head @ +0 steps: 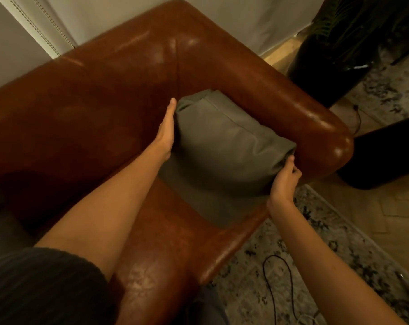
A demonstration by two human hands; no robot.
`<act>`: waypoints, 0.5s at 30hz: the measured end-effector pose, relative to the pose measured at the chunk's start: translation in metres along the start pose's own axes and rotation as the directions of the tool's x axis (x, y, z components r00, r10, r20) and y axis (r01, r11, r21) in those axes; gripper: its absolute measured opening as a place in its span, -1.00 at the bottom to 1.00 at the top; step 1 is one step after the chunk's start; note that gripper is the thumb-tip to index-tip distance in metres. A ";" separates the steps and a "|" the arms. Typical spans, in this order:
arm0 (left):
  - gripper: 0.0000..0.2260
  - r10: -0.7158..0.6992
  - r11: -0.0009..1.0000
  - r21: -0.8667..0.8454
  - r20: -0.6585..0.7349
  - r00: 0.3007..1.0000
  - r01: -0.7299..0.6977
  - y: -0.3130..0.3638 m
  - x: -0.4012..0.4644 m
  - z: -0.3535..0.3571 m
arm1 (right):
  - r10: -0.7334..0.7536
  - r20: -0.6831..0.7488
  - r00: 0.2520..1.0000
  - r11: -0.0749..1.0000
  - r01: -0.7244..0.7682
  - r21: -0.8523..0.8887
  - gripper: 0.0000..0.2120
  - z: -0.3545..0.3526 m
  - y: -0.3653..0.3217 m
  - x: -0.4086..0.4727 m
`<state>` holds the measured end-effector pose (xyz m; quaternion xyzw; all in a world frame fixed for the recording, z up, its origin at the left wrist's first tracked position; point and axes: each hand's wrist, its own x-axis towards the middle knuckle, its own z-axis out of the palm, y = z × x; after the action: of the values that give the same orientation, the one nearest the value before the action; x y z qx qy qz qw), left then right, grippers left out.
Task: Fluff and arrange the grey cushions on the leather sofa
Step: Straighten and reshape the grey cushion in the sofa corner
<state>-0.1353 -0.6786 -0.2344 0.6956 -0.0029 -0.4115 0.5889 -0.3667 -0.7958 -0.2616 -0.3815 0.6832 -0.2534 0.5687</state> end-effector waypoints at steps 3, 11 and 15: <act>-0.39 -0.020 0.999 0.033 -0.054 0.998 0.021 -0.007 -0.011 -0.011 | -0.166 -0.105 0.981 0.986 0.165 -0.012 -0.63 0.000 -0.013 -0.012; -0.64 0.099 0.965 0.248 -0.059 0.993 -0.081 0.004 -0.065 -0.069 | -0.611 0.105 0.785 0.791 0.611 0.032 -0.74 0.047 -0.053 -0.102; -0.73 0.215 0.898 0.402 -0.041 0.976 -0.181 0.006 -0.104 -0.127 | -0.613 0.326 0.720 0.778 0.622 0.091 -0.78 0.090 -0.033 -0.162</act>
<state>-0.1281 -0.5257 -0.1746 0.8129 -0.1321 -0.3105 0.4747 -0.2615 -0.6759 -0.1612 -0.6317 0.4120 -0.3503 0.5554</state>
